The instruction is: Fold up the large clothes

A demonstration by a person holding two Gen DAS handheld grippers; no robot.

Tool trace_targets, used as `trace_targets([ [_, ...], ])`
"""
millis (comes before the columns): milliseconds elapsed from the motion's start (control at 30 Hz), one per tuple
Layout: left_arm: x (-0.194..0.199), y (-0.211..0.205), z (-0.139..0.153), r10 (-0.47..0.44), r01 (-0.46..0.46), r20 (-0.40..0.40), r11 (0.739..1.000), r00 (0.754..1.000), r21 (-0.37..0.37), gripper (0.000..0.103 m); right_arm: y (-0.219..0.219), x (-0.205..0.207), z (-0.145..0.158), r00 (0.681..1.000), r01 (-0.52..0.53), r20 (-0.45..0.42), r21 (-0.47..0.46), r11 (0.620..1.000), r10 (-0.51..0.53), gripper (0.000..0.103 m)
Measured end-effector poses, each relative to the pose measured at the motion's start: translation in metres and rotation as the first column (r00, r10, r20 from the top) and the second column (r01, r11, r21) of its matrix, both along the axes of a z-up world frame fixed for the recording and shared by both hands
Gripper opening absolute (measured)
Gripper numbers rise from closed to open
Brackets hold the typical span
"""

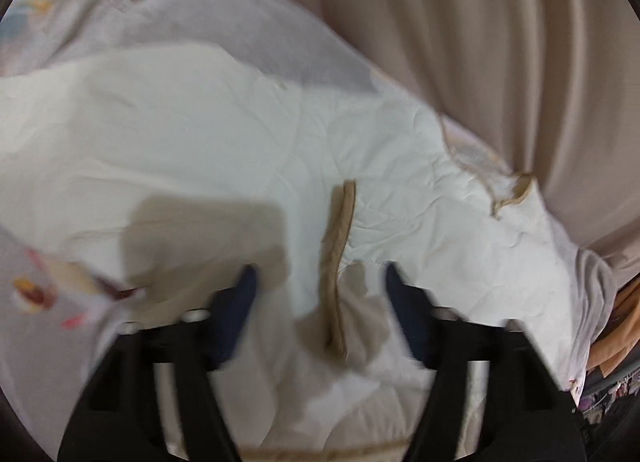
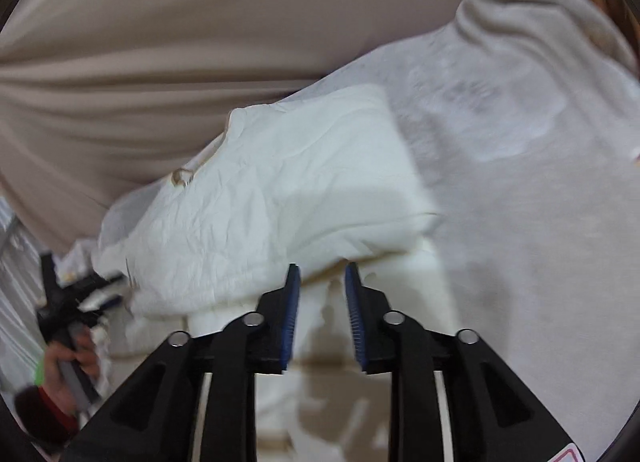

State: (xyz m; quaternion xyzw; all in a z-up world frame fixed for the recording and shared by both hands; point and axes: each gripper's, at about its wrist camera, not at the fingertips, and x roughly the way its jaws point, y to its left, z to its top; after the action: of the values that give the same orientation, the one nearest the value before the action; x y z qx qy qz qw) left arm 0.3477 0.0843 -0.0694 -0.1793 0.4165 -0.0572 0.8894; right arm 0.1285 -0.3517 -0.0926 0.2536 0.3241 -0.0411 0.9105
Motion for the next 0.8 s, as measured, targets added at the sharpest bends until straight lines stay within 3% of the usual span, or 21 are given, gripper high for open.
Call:
trace_targets([
  [67, -0.03, 0.018, 0.01, 0.005, -0.007, 0.02, 0.998, 1.0, 0.055, 0.086, -0.004, -0.04, 0.005, 0.999, 0.0, -0.041, -0.056, 0.998, -0.002, 0.045],
  [167, -0.078, 0.057, 0.001, 0.041, -0.036, -0.053, 0.994, 0.998, 0.099, 0.088, -0.006, -0.089, -0.003, 0.992, 0.02, -0.125, -0.057, 0.998, -0.027, 0.053],
  [233, -0.109, 0.083, -0.016, 0.083, -0.071, -0.138, 0.994, 0.987, 0.089, 0.088, -0.001, -0.115, -0.015, 0.983, 0.04, -0.181, -0.021, 0.999, -0.044, 0.056],
  [367, -0.167, 0.117, -0.054, 0.142, -0.149, -0.311, 0.989, 0.94, -0.001, 0.088, 0.016, -0.146, -0.04, 0.965, 0.021, -0.263, 0.012, 1.0, -0.017, 0.059],
  [467, -0.186, 0.113, -0.054, 0.104, -0.115, -0.294, 0.993, 0.95, -0.021, 0.087, 0.025, -0.149, -0.051, 0.959, 0.018, -0.284, 0.021, 1.0, -0.012, 0.058],
  [533, -0.186, 0.101, -0.051, 0.07, -0.078, -0.295, 0.997, 0.953, -0.014, 0.072, 0.027, -0.144, -0.052, 0.957, 0.017, -0.292, 0.029, 0.999, -0.008, 0.03],
  [567, -0.186, 0.096, -0.051, 0.034, -0.047, -0.301, 0.998, 0.953, -0.037, 0.05, 0.026, -0.143, -0.051, 0.957, 0.012, -0.292, 0.05, 0.999, 0.003, 0.008],
  [600, -0.186, 0.091, -0.05, 0.006, -0.029, -0.308, 0.997, 0.951, -0.07, 0.031, 0.024, -0.143, -0.047, 0.957, 0.013, -0.289, 0.066, 0.998, 0.007, 0.007],
  [667, -0.19, 0.088, -0.04, -0.003, -0.025, -0.302, 0.996, 0.953, -0.088, 0.016, 0.026, -0.149, -0.033, 0.966, -0.001, -0.257, 0.049, 0.999, 0.013, 0.006],
  [800, -0.215, 0.087, -0.011, -0.061, 0.034, -0.268, 0.994, 0.962, -0.105, 0.009, 0.029, -0.18, 0.002, 0.977, -0.047, -0.209, 0.013, 0.999, 0.048, 0.005],
])
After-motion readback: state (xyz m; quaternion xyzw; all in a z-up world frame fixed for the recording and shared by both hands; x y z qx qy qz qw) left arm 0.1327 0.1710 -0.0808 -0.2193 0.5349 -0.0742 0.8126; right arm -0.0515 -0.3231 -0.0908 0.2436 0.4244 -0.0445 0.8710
